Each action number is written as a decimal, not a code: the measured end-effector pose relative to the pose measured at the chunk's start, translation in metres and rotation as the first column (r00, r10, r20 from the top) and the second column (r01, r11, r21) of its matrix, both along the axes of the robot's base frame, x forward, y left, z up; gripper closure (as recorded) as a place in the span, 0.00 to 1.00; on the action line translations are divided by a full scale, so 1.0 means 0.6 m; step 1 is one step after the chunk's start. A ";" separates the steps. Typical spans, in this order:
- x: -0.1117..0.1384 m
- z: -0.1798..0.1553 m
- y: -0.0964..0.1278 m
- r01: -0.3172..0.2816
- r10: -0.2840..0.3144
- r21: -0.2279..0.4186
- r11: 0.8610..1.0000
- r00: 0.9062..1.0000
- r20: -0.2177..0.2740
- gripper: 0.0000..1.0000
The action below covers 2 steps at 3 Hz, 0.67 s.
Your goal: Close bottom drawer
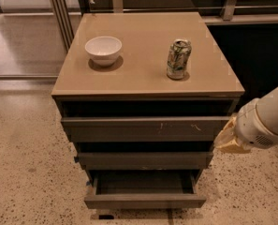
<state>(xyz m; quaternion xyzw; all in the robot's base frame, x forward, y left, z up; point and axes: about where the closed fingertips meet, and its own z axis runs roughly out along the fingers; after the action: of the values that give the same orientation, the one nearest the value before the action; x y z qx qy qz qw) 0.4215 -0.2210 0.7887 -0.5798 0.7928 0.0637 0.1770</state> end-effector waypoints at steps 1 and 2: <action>0.004 -0.014 0.000 0.007 -0.007 0.004 1.000 1.000 0.004 1.00; 0.004 -0.014 0.000 0.006 -0.006 0.003 1.000 1.000 0.003 1.00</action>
Offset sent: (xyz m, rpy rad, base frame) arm 0.0026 -0.0004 -0.0099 0.0049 -0.0032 -0.0073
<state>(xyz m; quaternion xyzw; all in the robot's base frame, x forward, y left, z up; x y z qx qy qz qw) 0.4236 -0.2212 0.7806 -0.5771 0.7942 0.0635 0.1795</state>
